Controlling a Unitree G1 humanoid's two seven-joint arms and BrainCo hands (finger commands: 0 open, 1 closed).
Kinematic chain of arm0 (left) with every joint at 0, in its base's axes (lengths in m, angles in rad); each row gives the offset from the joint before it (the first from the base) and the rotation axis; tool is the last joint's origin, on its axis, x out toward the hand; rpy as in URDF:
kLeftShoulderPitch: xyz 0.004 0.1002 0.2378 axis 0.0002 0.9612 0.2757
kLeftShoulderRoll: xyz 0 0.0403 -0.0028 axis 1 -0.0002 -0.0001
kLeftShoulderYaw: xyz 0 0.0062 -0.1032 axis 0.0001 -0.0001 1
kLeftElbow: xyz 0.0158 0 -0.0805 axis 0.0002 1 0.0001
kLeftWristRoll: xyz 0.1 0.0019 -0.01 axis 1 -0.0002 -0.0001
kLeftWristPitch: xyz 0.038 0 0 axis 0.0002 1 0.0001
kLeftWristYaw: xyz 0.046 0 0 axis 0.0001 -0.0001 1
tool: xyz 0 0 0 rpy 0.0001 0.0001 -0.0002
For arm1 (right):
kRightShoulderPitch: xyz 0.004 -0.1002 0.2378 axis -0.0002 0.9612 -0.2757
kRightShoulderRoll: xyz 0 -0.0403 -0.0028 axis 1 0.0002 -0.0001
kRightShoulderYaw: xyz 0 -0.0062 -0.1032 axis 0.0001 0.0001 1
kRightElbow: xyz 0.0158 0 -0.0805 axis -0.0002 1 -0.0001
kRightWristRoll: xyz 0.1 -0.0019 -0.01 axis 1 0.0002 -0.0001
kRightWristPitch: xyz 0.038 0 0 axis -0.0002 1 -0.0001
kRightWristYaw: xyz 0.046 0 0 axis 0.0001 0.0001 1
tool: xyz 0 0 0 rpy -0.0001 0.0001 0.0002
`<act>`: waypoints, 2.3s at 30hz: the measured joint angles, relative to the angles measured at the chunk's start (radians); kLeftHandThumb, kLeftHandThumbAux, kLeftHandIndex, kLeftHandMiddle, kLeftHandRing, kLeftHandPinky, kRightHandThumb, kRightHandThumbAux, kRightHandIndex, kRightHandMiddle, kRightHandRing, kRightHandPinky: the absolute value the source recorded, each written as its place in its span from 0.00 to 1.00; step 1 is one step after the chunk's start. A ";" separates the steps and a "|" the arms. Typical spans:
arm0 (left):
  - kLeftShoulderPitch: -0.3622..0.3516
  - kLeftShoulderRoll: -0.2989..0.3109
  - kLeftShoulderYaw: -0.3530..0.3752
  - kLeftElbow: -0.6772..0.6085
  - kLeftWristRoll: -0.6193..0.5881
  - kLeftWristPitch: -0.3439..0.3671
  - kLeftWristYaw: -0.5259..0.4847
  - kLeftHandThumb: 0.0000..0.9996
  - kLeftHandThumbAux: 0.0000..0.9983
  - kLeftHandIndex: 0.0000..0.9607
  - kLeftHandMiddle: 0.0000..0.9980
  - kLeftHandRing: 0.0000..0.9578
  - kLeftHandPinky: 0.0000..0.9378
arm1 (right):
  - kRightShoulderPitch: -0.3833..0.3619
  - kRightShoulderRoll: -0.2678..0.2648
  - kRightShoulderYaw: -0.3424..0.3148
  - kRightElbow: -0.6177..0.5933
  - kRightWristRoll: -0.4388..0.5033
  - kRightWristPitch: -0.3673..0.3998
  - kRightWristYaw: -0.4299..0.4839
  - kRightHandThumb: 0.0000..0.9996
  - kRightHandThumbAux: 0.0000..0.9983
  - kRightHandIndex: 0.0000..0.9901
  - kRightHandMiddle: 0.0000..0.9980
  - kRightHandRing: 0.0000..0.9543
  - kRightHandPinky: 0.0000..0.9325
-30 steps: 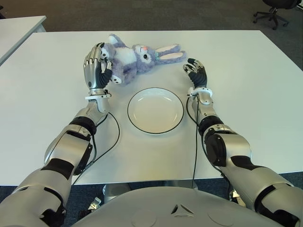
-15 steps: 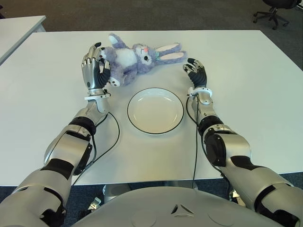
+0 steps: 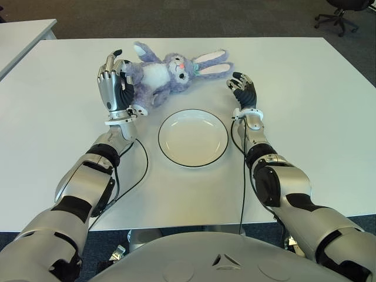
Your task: Put the doll into the plate.
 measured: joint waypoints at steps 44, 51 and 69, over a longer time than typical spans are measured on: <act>-0.002 0.015 -0.032 -0.017 0.006 0.006 0.058 0.85 0.65 0.43 0.60 0.75 0.79 | -0.007 0.004 0.000 0.005 0.000 0.000 0.000 0.46 0.77 0.22 0.17 0.17 0.23; 0.001 0.027 -0.040 -0.039 0.006 -0.005 0.069 0.85 0.66 0.42 0.59 0.73 0.76 | -0.010 0.007 0.001 0.005 0.000 0.000 0.000 0.44 0.76 0.23 0.17 0.17 0.23; 0.029 0.049 -0.046 -0.123 0.023 -0.043 0.090 0.85 0.66 0.41 0.56 0.70 0.73 | -0.018 0.008 0.000 0.006 0.000 0.000 0.000 0.45 0.78 0.23 0.17 0.17 0.22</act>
